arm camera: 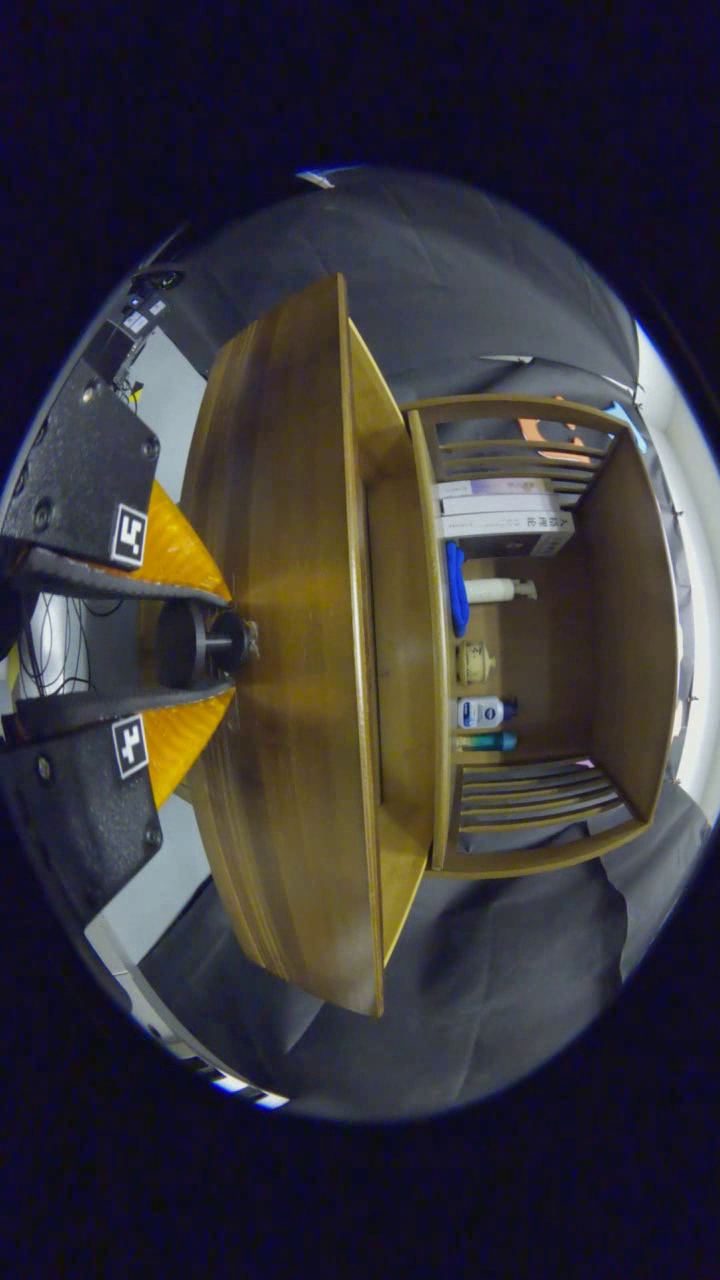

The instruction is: Pull open the drawer, take out the items inside it, and place them on the countertop above the cabinet.

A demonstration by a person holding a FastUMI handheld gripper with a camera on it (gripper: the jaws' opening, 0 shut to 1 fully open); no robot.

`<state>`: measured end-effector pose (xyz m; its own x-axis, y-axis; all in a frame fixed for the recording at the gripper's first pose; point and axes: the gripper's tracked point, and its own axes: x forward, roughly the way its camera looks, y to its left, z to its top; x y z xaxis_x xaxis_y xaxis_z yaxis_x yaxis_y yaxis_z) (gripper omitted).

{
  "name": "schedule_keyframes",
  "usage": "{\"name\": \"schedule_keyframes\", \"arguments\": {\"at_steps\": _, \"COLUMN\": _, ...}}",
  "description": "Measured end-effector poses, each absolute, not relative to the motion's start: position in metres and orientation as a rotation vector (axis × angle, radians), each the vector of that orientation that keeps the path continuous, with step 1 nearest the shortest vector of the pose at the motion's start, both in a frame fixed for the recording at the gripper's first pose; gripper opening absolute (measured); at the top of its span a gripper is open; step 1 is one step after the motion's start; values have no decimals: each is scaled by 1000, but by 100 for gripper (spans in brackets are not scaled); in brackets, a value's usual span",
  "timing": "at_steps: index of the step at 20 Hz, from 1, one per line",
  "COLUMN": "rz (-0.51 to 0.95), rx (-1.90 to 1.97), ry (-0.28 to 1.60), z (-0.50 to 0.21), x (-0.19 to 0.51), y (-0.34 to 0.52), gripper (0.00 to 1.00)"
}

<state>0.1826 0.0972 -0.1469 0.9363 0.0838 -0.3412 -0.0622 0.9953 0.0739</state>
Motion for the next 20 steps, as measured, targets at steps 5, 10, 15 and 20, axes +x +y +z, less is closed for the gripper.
{"name": "schedule_keyframes", "arguments": {"at_steps": 5, "rz": 69, "rx": 108, "ry": 340, "z": -111, "x": 153, "y": 69, "gripper": 93}}
{"name": "schedule_keyframes", "arguments": {"at_steps": 10, "rz": 30, "rx": 93, "ry": 206, "z": -29, "x": 151, "y": 38, "gripper": 98}}
{"name": "schedule_keyframes", "arguments": {"at_steps": 15, "rz": 15, "rx": 110, "ry": 160, "z": 35, "x": 179, "y": 30, "gripper": 99}}
{"name": "schedule_keyframes", "arguments": {"at_steps": 20, "rz": 64, "rx": 87, "ry": 195, "z": 74, "x": 223, "y": 53, "gripper": 99}}
